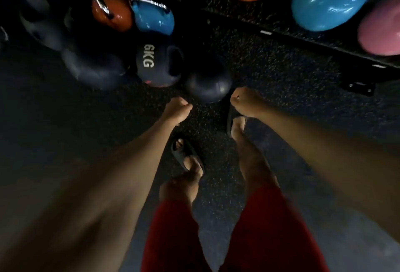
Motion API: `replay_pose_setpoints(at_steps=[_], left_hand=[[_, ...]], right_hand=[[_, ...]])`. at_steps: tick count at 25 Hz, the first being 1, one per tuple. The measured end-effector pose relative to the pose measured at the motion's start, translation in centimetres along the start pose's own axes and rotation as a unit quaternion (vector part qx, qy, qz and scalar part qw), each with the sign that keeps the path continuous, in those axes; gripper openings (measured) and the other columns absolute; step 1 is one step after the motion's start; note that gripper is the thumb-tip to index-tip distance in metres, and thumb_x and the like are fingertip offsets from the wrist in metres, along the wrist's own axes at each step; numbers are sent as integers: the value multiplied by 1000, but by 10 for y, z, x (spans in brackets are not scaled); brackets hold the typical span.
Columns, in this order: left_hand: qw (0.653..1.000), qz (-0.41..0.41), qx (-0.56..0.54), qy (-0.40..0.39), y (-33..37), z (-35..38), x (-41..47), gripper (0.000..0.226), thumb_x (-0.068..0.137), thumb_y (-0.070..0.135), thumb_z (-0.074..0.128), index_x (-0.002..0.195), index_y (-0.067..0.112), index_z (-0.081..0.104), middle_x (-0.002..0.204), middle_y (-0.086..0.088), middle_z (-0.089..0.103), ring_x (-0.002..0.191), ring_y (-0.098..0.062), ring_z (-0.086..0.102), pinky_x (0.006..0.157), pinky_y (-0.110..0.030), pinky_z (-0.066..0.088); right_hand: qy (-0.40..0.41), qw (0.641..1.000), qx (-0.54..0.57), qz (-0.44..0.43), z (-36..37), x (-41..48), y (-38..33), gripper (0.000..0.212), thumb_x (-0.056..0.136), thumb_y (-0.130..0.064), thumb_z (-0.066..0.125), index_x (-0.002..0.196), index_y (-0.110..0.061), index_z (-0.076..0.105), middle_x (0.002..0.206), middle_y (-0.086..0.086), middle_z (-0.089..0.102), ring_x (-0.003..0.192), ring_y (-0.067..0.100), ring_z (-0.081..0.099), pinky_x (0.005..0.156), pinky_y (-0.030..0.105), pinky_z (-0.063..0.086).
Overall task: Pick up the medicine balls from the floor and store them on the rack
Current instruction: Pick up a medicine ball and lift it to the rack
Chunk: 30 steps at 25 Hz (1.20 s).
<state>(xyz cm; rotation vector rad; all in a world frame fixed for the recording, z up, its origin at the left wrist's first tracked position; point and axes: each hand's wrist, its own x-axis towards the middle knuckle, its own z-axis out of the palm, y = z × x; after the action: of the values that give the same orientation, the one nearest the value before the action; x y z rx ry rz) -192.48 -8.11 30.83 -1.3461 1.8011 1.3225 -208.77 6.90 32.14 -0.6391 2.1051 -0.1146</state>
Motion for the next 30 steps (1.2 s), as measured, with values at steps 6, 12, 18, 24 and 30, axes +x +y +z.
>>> replay_pose_setpoints(at_steps=[6, 12, 18, 24, 30], left_hand=[[964, -119, -234, 30, -48, 61, 162, 34, 103, 33, 48, 128, 12, 56, 123, -15, 61, 112, -33, 61, 80, -43, 57], [840, -229, -491, 30, -76, 126, 287, 71, 94, 65, 44, 152, 26, 32, 149, -14, 43, 127, -40, 48, 101, -63, 43], [751, -172, -637, -29, -82, 147, 354, 93, 76, 91, 38, 152, 37, 35, 159, -11, 36, 141, -46, 34, 104, -81, 20], [716, -78, -691, -61, -62, 151, 344, 77, 88, 82, 28, 139, 31, 57, 135, -1, 64, 126, -27, 59, 104, -56, 46], [759, -73, -644, -56, -18, 77, 215, 73, 88, 82, 30, 129, 32, 64, 131, 0, 67, 119, -28, 64, 96, -52, 52]], right_hand=[[3, 998, 47, 40, 44, 169, 45, 22, 99, -28, 53, 95, -9, 63, 99, 18, 63, 95, 32, 58, 78, 37, 44], [59, 980, 147, 122, 65, 311, 75, 62, 103, -56, 38, 145, -13, 47, 146, 13, 50, 130, 34, 50, 107, 50, 44], [-20, 915, 344, 208, 74, 396, 96, 93, 79, -85, 49, 150, -25, 43, 145, 3, 53, 124, 27, 56, 103, 52, 47], [-16, 898, 410, 159, 75, 396, 100, 95, 61, -84, 58, 136, -27, 60, 126, 2, 69, 112, 22, 66, 102, 42, 52], [52, 889, 430, 150, 14, 276, 51, 96, 68, -77, 55, 145, -20, 52, 138, 4, 61, 121, 26, 60, 109, 43, 46]])
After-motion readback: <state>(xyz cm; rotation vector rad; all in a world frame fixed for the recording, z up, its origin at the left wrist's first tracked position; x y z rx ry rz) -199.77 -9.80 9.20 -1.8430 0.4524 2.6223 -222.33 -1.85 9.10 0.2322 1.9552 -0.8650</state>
